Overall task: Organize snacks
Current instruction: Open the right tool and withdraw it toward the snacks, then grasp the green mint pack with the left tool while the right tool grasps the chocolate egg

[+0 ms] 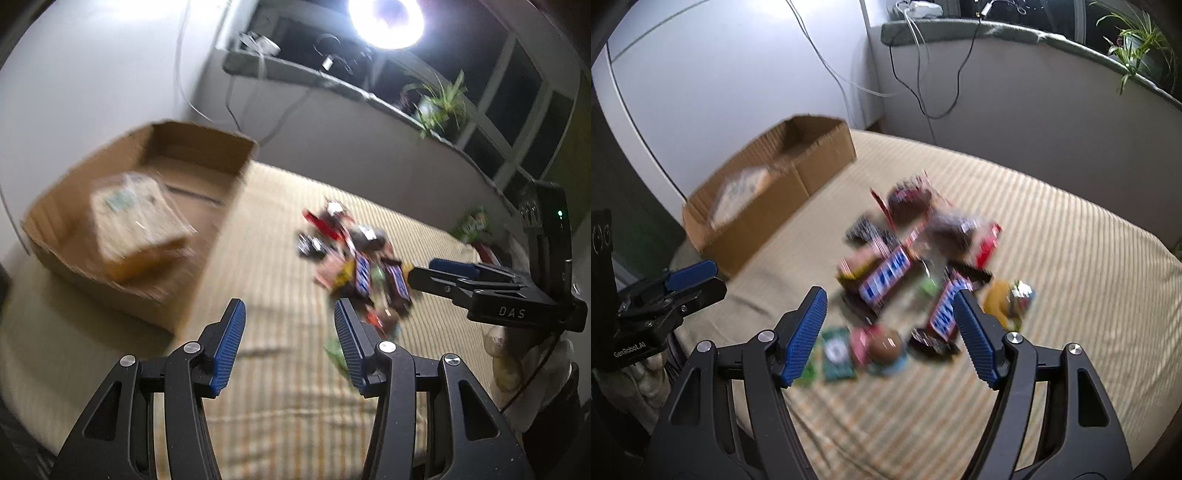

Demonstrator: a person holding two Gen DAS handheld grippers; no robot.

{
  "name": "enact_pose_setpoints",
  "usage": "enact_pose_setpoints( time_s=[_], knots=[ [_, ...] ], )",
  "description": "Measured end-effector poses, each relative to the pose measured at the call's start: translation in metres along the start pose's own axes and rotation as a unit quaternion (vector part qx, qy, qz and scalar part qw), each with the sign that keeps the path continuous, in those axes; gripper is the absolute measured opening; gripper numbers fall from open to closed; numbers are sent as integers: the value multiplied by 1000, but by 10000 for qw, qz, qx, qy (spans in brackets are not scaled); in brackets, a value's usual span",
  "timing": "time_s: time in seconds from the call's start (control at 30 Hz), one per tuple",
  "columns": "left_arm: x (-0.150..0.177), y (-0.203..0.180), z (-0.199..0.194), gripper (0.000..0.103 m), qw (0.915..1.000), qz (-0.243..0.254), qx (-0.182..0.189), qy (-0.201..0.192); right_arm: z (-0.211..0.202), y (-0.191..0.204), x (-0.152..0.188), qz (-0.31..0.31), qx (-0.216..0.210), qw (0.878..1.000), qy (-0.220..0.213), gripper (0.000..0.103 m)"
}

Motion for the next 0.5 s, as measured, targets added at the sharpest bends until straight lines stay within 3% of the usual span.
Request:
enact_pose_setpoints(
  time_s=[0.07, 0.2, 0.3, 0.5],
  knots=[
    [10, -9, 5, 48, 9999, 62, 42, 118, 3, -3, 12, -37, -19, 9999, 113, 72],
    [29, -24, 13, 39, 9990, 190, 172, 370, 11, 2, 28, -109, -236, 9992, 306, 49],
    [42, -32, 18, 36, 9979, 245, 237, 543, 18, 8, 37, -231, -321, 9985, 389, 41],
    [56, -39, 30, 33, 9962, 349, 136, 788, 35, 13, 40, -330, -209, 9981, 475, 35]
  ],
)
Point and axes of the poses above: each gripper's, at about its wrist camera, not at the fingertips, and z roughly the way its jaws point, y to its left, x to its underside, the point moved 9 cm from there along z, roughly the way its jaws point, and after that the axes turned 5 degrees about -z, right-handed, at the moved point
